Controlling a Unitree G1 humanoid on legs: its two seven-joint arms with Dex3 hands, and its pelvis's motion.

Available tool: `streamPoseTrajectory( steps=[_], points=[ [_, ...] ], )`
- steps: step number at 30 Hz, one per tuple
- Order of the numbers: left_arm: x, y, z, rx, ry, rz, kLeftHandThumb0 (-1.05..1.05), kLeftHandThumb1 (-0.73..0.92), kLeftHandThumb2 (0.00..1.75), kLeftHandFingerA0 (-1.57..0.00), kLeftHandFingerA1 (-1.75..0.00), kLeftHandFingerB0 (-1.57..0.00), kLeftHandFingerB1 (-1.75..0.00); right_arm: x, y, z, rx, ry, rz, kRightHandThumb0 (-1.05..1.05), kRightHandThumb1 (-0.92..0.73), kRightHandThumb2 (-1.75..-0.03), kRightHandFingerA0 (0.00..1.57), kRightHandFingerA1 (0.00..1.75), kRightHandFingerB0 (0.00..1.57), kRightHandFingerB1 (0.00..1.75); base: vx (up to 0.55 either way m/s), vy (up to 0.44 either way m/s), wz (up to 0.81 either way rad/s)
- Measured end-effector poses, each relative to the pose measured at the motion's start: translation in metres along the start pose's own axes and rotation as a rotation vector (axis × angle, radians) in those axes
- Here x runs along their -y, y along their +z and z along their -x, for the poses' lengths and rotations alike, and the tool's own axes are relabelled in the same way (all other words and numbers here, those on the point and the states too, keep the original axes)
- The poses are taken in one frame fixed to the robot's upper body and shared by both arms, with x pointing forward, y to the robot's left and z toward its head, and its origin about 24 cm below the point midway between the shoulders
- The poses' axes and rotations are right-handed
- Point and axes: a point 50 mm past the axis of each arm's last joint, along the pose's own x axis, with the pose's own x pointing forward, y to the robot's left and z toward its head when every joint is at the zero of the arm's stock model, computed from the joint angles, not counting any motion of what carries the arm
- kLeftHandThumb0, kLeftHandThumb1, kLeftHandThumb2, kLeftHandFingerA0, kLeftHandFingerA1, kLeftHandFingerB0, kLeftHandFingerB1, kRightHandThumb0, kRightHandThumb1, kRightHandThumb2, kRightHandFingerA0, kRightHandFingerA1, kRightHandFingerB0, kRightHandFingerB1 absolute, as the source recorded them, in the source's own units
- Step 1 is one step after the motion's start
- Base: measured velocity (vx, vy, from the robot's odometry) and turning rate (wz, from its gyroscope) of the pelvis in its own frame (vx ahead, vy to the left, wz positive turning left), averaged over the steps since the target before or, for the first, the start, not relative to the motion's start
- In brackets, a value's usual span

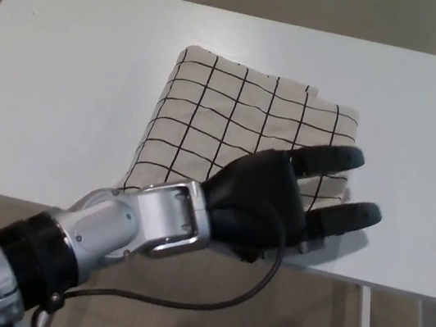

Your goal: Use the left hand to fold a white towel with checkered patterns in half.

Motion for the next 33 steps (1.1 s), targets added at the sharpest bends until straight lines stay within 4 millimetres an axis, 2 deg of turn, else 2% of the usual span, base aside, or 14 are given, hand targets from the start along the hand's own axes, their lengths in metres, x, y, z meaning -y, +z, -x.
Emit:
streamPoseTrajectory(
  steps=[8, 9, 13, 14, 21, 22, 23, 27, 28, 29, 30, 31, 32, 33],
  points=[
    [-0.033, -0.010, -0.012, -0.070, 0.076, 0.099, -0.92, 0.52, 0.58, 0.00, 0.00, 0.00, -0.05, 0.000, 0.000, 0.000, -0.001, 0.001, 0.000, -0.37, -0.79, -0.63, 0.56, 0.58, 0.53, 0.52, 0.00, 0.000, 0.00],
    [-0.040, -0.013, -0.012, -0.083, 0.098, 0.116, -0.94, 0.47, 0.68, 0.00, 0.00, 0.00, -0.03, 0.000, 0.000, 0.000, 0.000, 0.001, 0.000, -0.38, -0.79, -0.63, 0.56, 0.58, 0.53, 0.51, 0.00, 0.000, 0.00],
    [-0.055, -0.024, -0.011, -0.123, 0.145, 0.157, -0.93, 0.52, 0.64, 0.00, -0.03, 0.00, -0.05, 0.000, 0.000, 0.000, 0.000, 0.001, 0.000, -0.38, -0.79, -0.63, 0.55, 0.58, 0.53, 0.51, 0.00, 0.000, 0.00],
    [-0.058, -0.026, -0.011, -0.132, 0.156, 0.167, -0.80, 0.43, 0.87, 0.00, 0.00, 0.00, -0.09, 0.000, 0.000, 0.000, 0.000, 0.001, 0.000, -0.38, -0.79, -0.63, 0.55, 0.58, 0.53, 0.51, 0.00, 0.000, 0.00],
    [-0.081, -0.051, 0.002, -0.217, 0.225, 0.238, -0.78, 0.43, 0.85, 0.00, 0.00, 0.00, -0.10, 0.000, 0.000, 0.000, -0.001, 0.001, 0.000, -0.37, -0.79, -0.63, 0.56, 0.62, 0.54, 0.52, 0.00, 0.000, 0.00],
    [-0.083, -0.053, 0.004, -0.227, 0.231, 0.244, -0.75, 0.41, 0.84, 0.00, -0.01, 0.00, -0.13, 0.000, 0.000, 0.000, -0.001, 0.001, 0.000, -0.37, -0.79, -0.63, 0.56, 0.62, 0.54, 0.52, 0.00, 0.000, 0.00],
    [-0.084, -0.055, 0.006, -0.234, 0.235, 0.249, -0.68, 0.38, 0.83, 0.00, -0.11, 0.00, -0.24, 0.000, 0.000, 0.000, -0.001, 0.001, 0.001, -0.37, -0.79, -0.63, 0.56, 0.61, 0.56, 0.53, 0.00, 0.000, 0.00],
    [-0.086, -0.062, 0.017, -0.266, 0.245, 0.278, -0.66, 0.38, 0.82, 0.00, -0.14, 0.00, -0.27, 0.000, 0.000, 0.000, -0.002, 0.002, 0.001, -0.37, -0.79, -0.63, 0.56, 0.61, 0.56, 0.53, 0.00, 0.000, 0.00],
    [-0.085, -0.065, 0.025, -0.288, 0.245, 0.308, -0.66, 0.40, 0.81, -0.03, -0.20, -0.04, -0.35, 0.000, -0.001, 0.001, -0.003, 0.002, 0.002, -0.36, -0.79, -0.63, 0.57, 0.61, 0.56, 0.53, 0.00, 0.000, 0.00],
    [-0.083, -0.066, 0.032, -0.304, 0.245, 0.330, -0.70, 0.48, 0.57, -0.16, -0.27, -0.20, -0.29, 0.000, -0.001, 0.000, -0.003, 0.002, 0.001, -0.36, -0.79, -0.63, 0.57, 0.63, 0.56, 0.53, 0.00, 0.000, 0.00],
    [-0.082, -0.067, 0.035, -0.310, 0.244, 0.340, -0.70, 0.48, 0.57, -0.16, -0.27, -0.20, -0.29, 0.000, -0.001, 0.000, -0.003, 0.002, 0.002, -0.36, -0.79, -0.63, 0.57, 0.63, 0.56, 0.53, 0.00, 0.000, 0.00],
    [-0.082, -0.067, 0.035, -0.310, 0.244, 0.340, -0.62, 0.40, 0.73, -0.33, -0.43, -0.35, -0.42, 0.000, -0.001, 0.000, -0.003, 0.002, 0.002, -0.36, -0.79, -0.63, 0.57, 0.63, 0.56, 0.53, 0.00, 0.000, 0.00],
    [-0.080, -0.068, 0.042, -0.327, 0.240, 0.366, -0.62, 0.40, 0.73, -0.33, -0.43, -0.35, -0.42, 0.000, -0.001, 0.001, -0.004, 0.002, 0.002, -0.36, -0.79, -0.63, 0.57, 0.63, 0.56, 0.53, 0.00, 0.000, 0.00],
    [-0.076, -0.068, 0.051, -0.347, 0.233, 0.397, -0.60, 0.39, 0.73, -0.40, -0.47, -0.37, -0.43, 0.000, -0.001, 0.001, -0.004, 0.002, 0.002, -0.36, -0.79, -0.63, 0.57, 0.63, 0.56, 0.53, 0.00, 0.000, 0.00]
  ],
)
